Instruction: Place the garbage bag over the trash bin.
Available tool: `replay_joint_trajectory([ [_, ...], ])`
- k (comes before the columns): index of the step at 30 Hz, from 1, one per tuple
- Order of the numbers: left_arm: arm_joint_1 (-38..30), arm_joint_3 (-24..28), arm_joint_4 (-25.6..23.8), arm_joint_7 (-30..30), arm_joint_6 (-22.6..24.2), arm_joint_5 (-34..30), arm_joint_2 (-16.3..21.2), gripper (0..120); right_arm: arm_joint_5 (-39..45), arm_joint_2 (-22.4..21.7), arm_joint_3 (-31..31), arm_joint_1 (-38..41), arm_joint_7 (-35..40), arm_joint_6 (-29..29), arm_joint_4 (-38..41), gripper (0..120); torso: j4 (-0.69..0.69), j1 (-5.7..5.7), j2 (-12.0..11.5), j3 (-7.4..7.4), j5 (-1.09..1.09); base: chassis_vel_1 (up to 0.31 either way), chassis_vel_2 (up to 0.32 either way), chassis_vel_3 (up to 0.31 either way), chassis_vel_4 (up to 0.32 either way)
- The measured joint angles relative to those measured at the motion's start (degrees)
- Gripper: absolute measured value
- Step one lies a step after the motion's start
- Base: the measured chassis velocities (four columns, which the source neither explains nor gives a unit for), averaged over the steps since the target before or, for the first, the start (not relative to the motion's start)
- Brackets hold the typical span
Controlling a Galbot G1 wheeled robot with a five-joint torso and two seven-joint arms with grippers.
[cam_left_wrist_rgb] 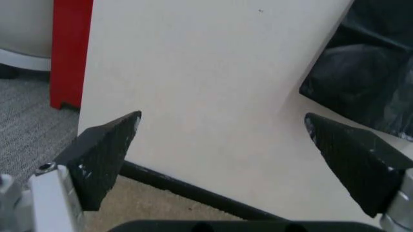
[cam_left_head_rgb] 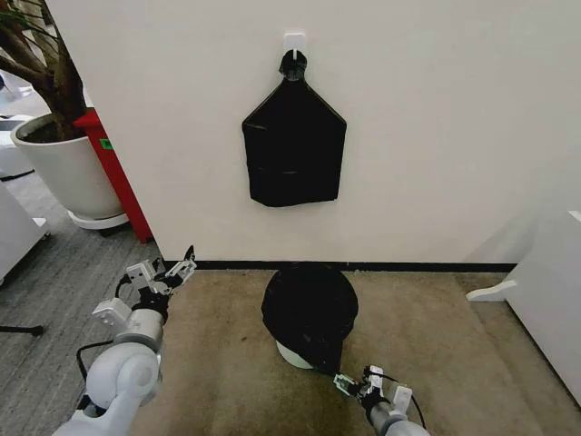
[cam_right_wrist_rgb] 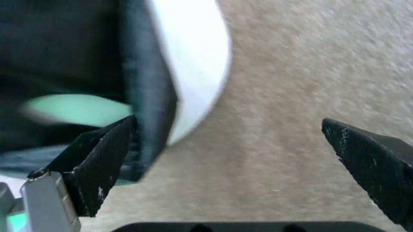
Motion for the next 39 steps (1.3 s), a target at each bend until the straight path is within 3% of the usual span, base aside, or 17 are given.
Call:
replay_joint_trajectory([
  [9,0.16,-0.63,0.91,1.92,0.00,0.33,-0.15,100,-3.43,-0.09,-0.55,-4.82,0.41,0.62,8.26,100,-0.01,0.00,0.00,0.00,0.01,0.000,0.000,0.000,0.000],
  [18,6.66,-4.42,0.61,14.32,-5.31,16.52,0.19,100,-26.07,-1.63,7.89,-15.87,-4.15,16.38,19.34,100,-0.02,0.00,0.00,-0.01,-0.01,0.000,0.000,0.000,0.000],
  [19,10.57,-5.32,-0.20,16.49,-7.97,21.02,-0.77,100,-30.50,-1.03,10.97,-18.45,-4.61,19.88,21.40,100,-0.02,0.00,0.00,-0.01,0.00,0.000,0.000,0.000,0.000],
  [24,19.79,-6.37,-4.22,18.40,-13.00,25.65,-4.28,100,-36.59,3.46,16.08,-22.56,-3.99,25.71,26.39,100,0.00,0.00,0.00,-0.01,0.00,0.000,0.000,0.000,0.000],
  [27,23.56,-6.28,-6.22,18.54,-14.92,27.88,-6.20,100,-37.74,5.45,16.76,-24.12,-2.27,26.92,28.61,100,-0.01,0.00,0.01,-0.01,0.01,0.000,0.000,0.000,0.000],
  [31,31.96,-3.83,-10.44,17.58,-20.07,34.24,-11.98,100,-39.60,9.71,17.93,-27.48,1.73,29.26,32.05,100,-0.01,-0.01,0.01,-0.02,0.02,0.000,0.000,0.000,0.000],
  [39,38.56,-0.06,-12.80,16.28,-22.63,37.65,-13.48,100,-38.73,9.69,18.33,-31.46,2.11,33.30,33.49,100,0.00,-0.01,0.01,-0.01,0.02,0.000,0.000,0.000,0.000],
])
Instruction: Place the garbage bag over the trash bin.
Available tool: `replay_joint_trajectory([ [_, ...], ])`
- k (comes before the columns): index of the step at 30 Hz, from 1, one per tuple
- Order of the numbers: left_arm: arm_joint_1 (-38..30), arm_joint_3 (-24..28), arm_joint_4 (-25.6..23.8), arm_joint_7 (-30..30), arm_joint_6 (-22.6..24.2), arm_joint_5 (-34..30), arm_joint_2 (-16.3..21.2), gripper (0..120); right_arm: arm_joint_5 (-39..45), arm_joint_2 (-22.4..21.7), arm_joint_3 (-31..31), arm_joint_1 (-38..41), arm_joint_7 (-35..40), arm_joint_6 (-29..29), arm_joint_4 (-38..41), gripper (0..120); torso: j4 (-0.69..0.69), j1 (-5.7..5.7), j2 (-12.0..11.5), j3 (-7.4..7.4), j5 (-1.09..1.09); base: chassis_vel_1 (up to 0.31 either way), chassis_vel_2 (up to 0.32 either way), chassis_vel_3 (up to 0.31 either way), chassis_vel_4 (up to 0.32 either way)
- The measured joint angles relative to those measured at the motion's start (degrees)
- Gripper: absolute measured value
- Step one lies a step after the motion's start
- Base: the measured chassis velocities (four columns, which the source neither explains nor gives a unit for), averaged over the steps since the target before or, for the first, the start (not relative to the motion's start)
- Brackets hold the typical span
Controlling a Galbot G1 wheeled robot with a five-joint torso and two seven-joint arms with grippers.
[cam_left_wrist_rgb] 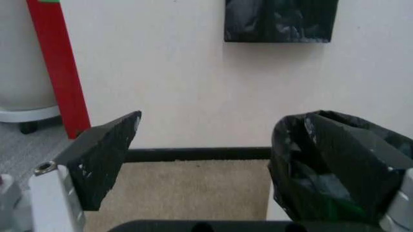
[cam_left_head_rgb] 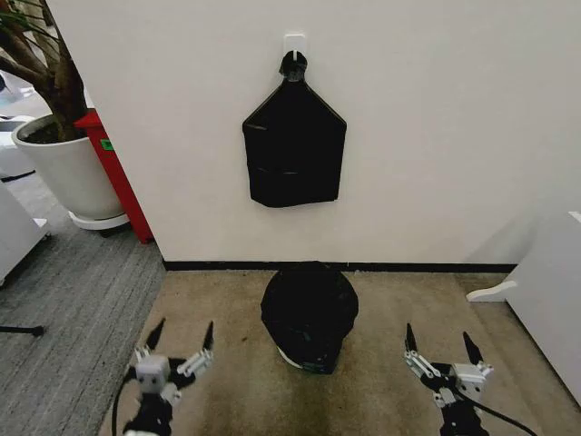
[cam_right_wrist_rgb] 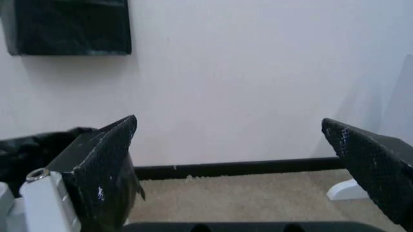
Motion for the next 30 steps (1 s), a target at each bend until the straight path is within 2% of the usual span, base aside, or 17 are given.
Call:
replay_joint_trajectory([
  [5,1.64,-0.17,-1.66,0.20,-0.12,-0.49,1.43,100,5.48,-1.66,0.85,-1.91,-2.33,-1.15,4.24,100,0.00,0.00,0.00,0.00,0.00,0.000,0.000,0.000,0.000],
  [9,2.75,-0.23,-3.97,1.01,2.07,-4.09,2.57,100,13.90,-3.89,3.85,-2.01,-7.17,-7.04,9.17,100,0.00,0.00,0.00,0.01,-0.02,0.000,0.000,0.000,0.000],
  [13,2.67,-0.58,-5.20,1.01,3.82,-6.42,3.28,100,17.69,-4.59,5.92,-0.66,-10.20,-10.63,10.62,100,0.00,0.00,0.00,0.01,-0.01,0.000,0.000,0.000,0.000],
  [30,2.37,-0.66,-5.25,0.91,4.20,-6.75,3.40,100,18.01,-4.67,6.08,-0.21,-10.60,-11.22,10.57,100,0.00,0.00,-0.01,0.01,-0.02,0.000,0.000,0.000,0.000],
])
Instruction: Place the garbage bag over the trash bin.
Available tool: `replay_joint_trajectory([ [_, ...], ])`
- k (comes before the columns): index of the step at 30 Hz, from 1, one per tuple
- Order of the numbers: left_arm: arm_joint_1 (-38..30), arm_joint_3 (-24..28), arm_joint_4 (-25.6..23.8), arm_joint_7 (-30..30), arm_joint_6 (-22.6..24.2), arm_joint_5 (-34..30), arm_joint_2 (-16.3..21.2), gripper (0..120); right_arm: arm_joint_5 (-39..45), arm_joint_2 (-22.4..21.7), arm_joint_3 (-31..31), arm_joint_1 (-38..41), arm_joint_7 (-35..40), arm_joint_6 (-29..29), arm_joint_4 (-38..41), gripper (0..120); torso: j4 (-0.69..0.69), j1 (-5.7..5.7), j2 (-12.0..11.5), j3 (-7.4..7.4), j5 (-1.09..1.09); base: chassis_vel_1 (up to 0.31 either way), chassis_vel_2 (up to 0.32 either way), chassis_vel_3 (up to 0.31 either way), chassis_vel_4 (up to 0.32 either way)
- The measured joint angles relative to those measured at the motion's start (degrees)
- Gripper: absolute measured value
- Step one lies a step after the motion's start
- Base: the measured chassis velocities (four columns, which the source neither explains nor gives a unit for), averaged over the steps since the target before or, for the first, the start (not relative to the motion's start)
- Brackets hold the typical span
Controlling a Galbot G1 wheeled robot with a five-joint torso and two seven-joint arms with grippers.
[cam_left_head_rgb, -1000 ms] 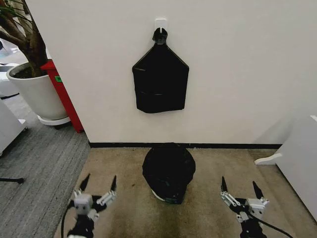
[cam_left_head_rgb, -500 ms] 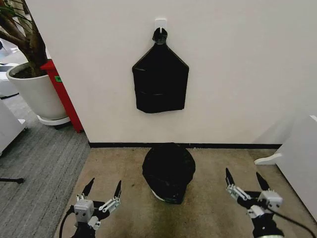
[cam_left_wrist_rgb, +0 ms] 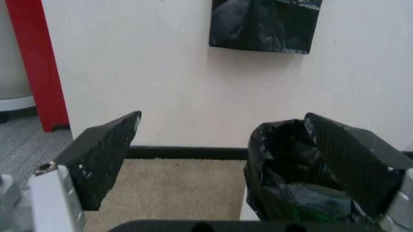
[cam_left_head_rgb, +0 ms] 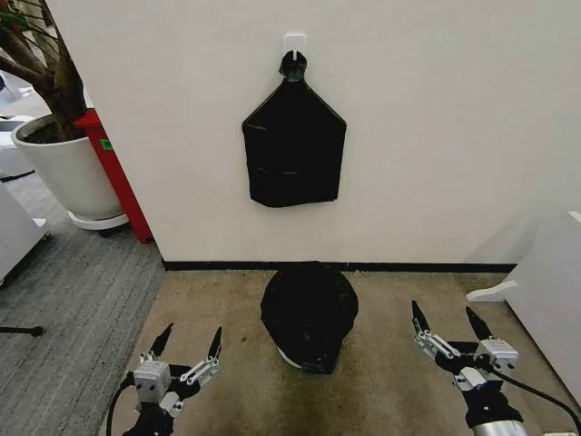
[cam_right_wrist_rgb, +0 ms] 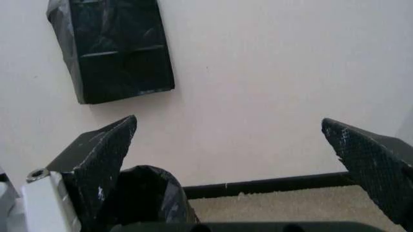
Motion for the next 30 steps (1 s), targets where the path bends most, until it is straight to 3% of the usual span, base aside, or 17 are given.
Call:
replay_joint_trajectory([
  [30,-0.05,-0.01,0.18,-0.04,0.02,0.04,0.00,100,-0.22,0.03,-0.09,0.04,0.14,0.12,-0.22,100,0.00,0.00,0.00,0.00,0.00,0.000,0.000,0.000,0.000],
])
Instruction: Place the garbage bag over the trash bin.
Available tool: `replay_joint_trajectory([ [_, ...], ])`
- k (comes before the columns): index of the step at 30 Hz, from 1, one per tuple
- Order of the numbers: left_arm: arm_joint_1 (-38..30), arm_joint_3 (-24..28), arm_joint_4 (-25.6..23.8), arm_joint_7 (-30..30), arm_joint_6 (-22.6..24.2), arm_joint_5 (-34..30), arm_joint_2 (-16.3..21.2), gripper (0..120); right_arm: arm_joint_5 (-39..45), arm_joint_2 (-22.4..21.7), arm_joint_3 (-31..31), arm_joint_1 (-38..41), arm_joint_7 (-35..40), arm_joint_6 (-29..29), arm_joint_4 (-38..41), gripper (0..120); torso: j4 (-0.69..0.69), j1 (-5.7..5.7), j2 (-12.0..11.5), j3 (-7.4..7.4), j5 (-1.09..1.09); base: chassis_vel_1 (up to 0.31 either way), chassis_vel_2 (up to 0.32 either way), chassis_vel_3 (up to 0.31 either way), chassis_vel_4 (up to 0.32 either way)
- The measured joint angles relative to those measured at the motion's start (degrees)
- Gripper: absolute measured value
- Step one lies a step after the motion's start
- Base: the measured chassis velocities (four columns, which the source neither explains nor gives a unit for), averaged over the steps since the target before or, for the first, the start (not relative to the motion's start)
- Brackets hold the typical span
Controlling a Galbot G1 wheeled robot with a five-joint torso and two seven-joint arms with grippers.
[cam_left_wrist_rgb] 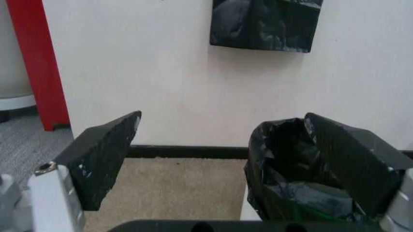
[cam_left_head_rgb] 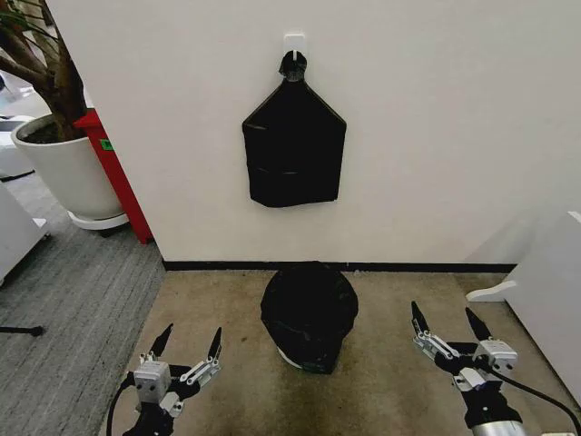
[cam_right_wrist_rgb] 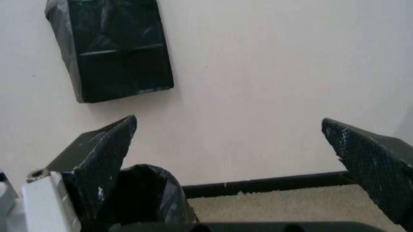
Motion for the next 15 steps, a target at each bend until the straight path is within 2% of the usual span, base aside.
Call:
replay_joint_trajectory([
  [15,0.00,0.00,0.01,0.00,-0.01,0.00,0.00,100,-0.01,0.00,0.00,0.00,0.01,0.01,-0.01,100,0.00,0.00,0.00,0.00,0.00,0.000,0.000,0.000,0.000],
])
